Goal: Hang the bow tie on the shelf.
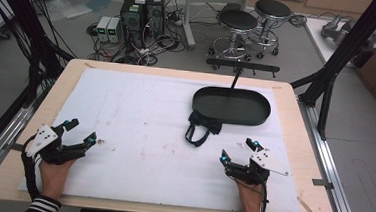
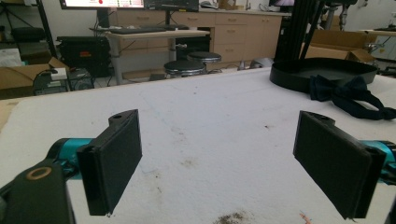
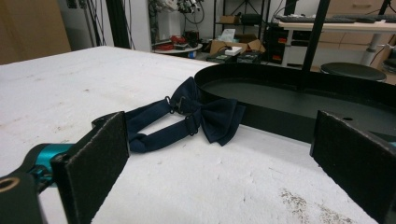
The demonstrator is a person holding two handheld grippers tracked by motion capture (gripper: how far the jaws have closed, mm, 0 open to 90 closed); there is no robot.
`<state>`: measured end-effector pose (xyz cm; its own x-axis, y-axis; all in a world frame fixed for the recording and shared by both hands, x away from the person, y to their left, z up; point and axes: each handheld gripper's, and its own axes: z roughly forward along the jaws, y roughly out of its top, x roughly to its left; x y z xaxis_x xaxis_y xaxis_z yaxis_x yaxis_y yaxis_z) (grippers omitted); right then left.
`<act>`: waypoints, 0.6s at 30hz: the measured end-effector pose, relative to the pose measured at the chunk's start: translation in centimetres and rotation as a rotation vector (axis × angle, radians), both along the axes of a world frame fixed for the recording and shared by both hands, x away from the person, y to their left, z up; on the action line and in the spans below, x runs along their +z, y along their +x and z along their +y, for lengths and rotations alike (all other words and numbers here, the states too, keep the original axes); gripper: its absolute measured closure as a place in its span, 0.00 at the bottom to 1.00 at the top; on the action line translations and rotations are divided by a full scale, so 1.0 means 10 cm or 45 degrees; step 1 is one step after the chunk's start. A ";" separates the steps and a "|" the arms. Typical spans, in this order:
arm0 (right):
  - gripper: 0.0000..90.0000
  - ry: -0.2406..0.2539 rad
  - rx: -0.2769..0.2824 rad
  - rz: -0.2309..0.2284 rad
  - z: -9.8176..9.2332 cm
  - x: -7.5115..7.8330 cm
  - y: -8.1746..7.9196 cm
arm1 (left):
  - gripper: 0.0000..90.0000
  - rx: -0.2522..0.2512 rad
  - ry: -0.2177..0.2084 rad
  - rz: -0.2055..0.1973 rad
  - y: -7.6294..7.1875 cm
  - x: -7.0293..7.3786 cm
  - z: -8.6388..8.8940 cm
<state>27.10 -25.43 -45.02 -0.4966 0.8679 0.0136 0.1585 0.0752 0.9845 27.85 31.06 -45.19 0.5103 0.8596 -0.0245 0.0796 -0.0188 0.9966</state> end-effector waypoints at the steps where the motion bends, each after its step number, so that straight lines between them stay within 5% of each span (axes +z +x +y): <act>1: 0.04 0.007 -0.002 0.002 0.00 0.00 0.00 | 0.18 0.001 -0.002 0.001 0.00 0.00 0.00; 18: 0.04 0.028 -0.014 0.000 -0.02 0.00 0.01 | 0.17 0.002 -0.004 0.003 0.00 0.00 0.00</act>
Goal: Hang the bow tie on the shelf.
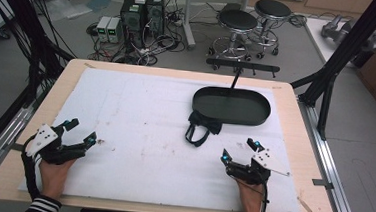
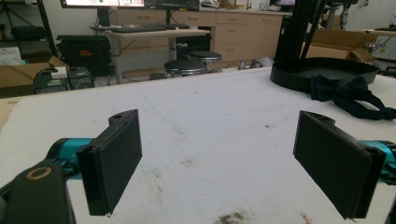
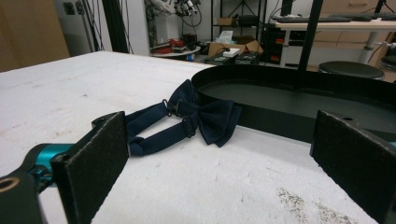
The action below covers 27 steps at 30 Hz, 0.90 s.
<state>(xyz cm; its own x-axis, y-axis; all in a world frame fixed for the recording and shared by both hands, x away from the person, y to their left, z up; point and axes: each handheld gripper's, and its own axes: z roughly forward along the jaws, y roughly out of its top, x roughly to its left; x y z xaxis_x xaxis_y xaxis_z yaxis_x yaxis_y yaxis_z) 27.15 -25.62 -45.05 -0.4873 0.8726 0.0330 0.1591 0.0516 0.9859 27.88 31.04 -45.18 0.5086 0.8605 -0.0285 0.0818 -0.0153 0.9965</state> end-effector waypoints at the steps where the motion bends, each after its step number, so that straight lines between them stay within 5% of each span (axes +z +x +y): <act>1: 0.04 0.003 0.000 0.002 0.00 0.00 0.00 | 0.18 0.000 0.000 0.000 0.00 0.00 0.00; 10: 0.04 0.012 -0.012 0.009 -0.01 0.00 0.01 | 0.17 -0.003 0.003 -0.001 0.00 0.00 0.00; 18: 0.04 -0.097 -0.020 0.045 0.08 0.02 0.02 | 0.17 -0.002 -0.003 0.001 0.00 0.00 0.00; 19: 0.04 -0.164 -0.016 0.049 0.10 0.04 0.05 | 0.17 -0.001 -0.007 0.000 0.00 0.00 0.00; 27: 0.04 -0.123 0.021 0.124 0.07 0.20 0.16 | 0.17 -0.001 -0.002 -0.001 0.00 0.00 0.00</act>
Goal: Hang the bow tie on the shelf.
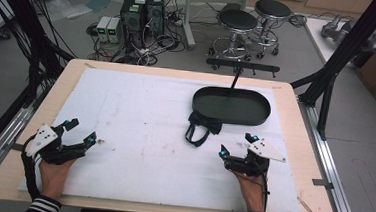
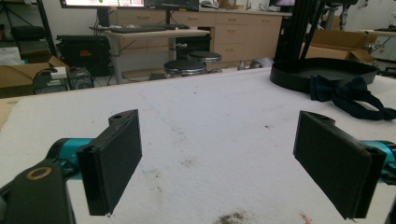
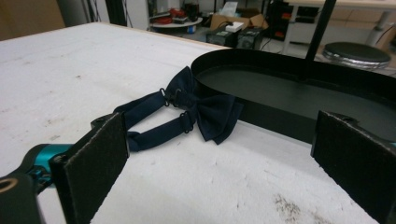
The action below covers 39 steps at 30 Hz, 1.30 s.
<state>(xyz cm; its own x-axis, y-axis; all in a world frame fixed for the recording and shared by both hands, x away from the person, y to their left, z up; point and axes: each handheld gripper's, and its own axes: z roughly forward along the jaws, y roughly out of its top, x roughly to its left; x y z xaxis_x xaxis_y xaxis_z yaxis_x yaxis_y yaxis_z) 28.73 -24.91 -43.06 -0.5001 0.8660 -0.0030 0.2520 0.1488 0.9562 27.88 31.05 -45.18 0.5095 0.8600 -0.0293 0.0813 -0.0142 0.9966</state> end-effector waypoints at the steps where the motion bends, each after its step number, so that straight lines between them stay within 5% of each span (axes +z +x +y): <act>1: 0.04 -0.006 0.009 0.007 0.00 0.03 0.03 | 0.17 -0.001 0.001 0.001 0.00 0.00 0.00; 10: 0.04 -0.039 0.069 0.152 0.07 0.15 0.30 | 0.17 -0.003 0.004 -0.001 0.00 0.00 0.00; 16: 0.05 0.021 0.095 0.195 0.04 0.14 0.41 | 0.17 -0.001 0.001 0.001 0.00 0.00 0.00; 26: 0.07 -0.032 0.192 0.269 0.10 0.23 0.57 | 0.17 -0.001 -0.001 0.002 0.00 0.00 0.00; 34: 0.07 0.000 0.131 0.368 0.08 0.21 0.76 | 0.18 0.001 -0.003 0.001 0.00 0.00 0.00; 39: 0.18 0.031 0.117 0.422 0.05 0.16 0.84 | 0.18 0.000 0.000 0.001 0.00 0.00 0.00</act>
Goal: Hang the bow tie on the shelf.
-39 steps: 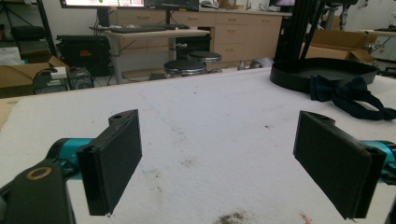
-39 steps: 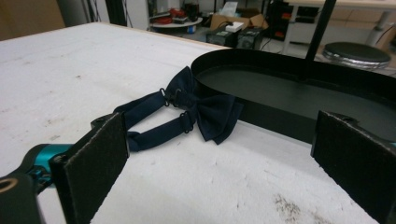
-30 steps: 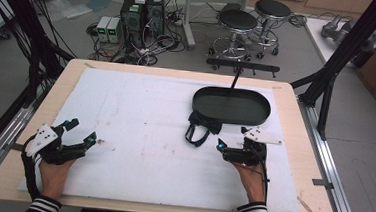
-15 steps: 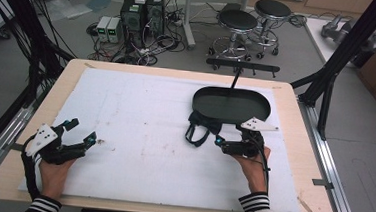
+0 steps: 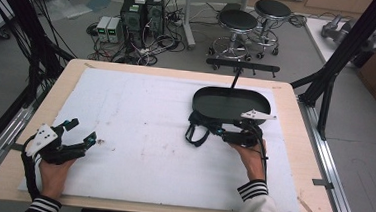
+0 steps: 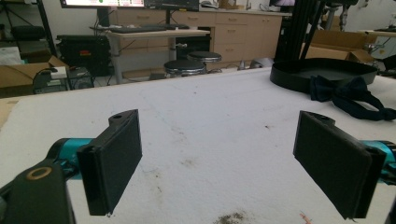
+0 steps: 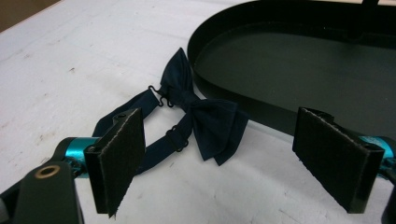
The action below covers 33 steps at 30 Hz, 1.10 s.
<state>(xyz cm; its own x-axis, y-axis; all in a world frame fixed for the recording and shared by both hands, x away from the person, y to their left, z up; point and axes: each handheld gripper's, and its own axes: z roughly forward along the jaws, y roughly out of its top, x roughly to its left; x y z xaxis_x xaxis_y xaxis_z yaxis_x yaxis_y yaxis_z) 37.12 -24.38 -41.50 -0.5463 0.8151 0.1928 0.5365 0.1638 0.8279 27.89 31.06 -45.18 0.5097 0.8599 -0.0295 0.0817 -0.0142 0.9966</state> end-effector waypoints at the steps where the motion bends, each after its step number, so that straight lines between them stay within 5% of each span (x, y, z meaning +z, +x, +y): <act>1: 0.18 0.001 0.001 0.013 0.00 -0.01 0.02 | 0.18 0.000 0.000 0.000 0.00 0.00 0.00; 6: 0.18 -0.024 0.027 0.051 0.06 0.06 0.14 | 0.18 0.000 -0.002 0.002 0.00 0.00 0.00; 11: 0.19 -0.058 0.032 0.108 0.10 -0.05 0.20 | 0.18 0.000 -0.001 0.001 0.00 0.00 0.00; 17: 0.27 -0.072 0.033 0.108 0.15 -0.09 0.25 | 0.18 0.002 -0.004 0.001 0.00 0.00 0.00; 21: 0.31 -0.034 0.006 0.166 0.12 -0.16 0.30 | 0.18 0.000 -0.002 0.002 0.00 0.00 0.00; 33: 0.49 0.016 0.001 0.207 0.12 -0.26 0.38 | 0.18 0.000 -0.005 0.004 0.00 0.00 0.00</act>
<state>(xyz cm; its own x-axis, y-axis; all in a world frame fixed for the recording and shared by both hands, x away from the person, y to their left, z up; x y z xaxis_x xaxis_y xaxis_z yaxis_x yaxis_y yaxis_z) 40.90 -23.21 -44.08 -0.5078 0.8115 0.2893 0.6637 0.1544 0.7319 27.90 31.10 -45.17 0.5099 0.8596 -0.0344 0.0849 -0.0105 0.9963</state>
